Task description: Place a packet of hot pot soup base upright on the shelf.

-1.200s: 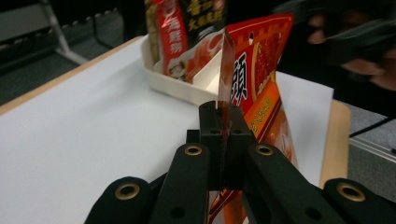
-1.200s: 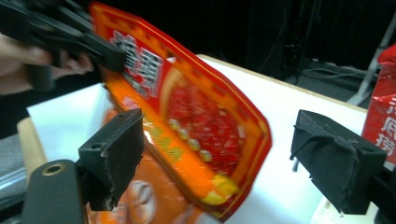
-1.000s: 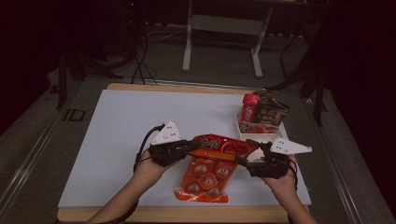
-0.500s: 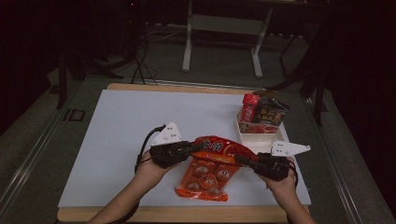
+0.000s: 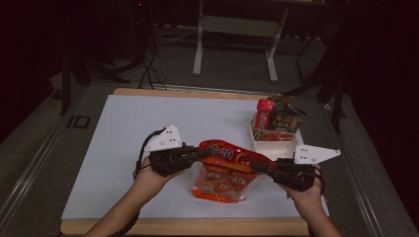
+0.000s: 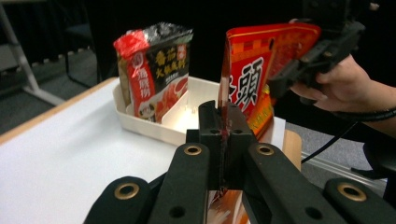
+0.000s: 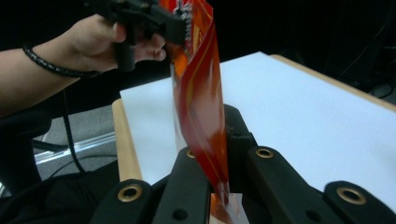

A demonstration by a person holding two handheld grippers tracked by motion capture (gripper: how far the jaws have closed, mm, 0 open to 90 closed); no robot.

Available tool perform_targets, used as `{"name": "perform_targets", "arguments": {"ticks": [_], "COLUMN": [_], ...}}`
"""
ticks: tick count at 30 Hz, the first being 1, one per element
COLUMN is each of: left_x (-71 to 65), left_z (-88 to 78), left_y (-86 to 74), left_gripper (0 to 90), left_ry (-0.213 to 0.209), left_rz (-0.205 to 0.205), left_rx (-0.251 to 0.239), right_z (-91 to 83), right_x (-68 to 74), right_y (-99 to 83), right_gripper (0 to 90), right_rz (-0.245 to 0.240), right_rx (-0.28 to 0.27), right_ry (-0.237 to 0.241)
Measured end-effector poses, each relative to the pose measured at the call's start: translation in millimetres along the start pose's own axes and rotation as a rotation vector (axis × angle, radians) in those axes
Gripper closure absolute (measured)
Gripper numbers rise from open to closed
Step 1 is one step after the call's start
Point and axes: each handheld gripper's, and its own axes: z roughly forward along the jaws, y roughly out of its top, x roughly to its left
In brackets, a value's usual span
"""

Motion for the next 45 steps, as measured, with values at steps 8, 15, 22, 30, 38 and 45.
{"name": "perform_targets", "arguments": {"ticks": [8, 15, 22, 30, 38, 45], "left_x": [-2.0, -1.6, 1.2, 2.3, 5.7, 0.8], "left_z": [-1.2, -7.1, -14.3, -19.6, -24.7, -31.6], "left_y": [1.7, 3.0, -0.1, -20.0, -52.0, -89.5], "left_gripper": [87.3, 59.6, 18.8, 4.9, 3.0, 2.9], "left_ry": [0.010, 0.018, 0.062, 0.077, 0.101, 0.106], "left_rz": [-0.001, -0.029, -0.053, -0.097, -0.151, -0.141], "left_rx": [-0.066, -0.100, -0.079, -0.089, -0.049, -0.045], "right_z": [-9.8, -9.6, -6.0, -13.5, -33.1, -54.7], "right_x": [0.5, -1.0, -3.6, -10.1, -23.0, -35.7], "right_y": [24.1, 38.9, 45.6, 57.2, 80.8, 98.4], "right_gripper": [90.0, 90.0, 90.0, 90.0, 90.0, 90.0], "right_rz": [-0.045, -0.062, -0.066, -0.075, -0.085, -0.095], "right_rx": [-0.005, 0.005, 0.004, -0.022, -0.071, -0.099], "right_ry": [-0.042, -0.031, -0.038, -0.055, -0.096, -0.148]}}
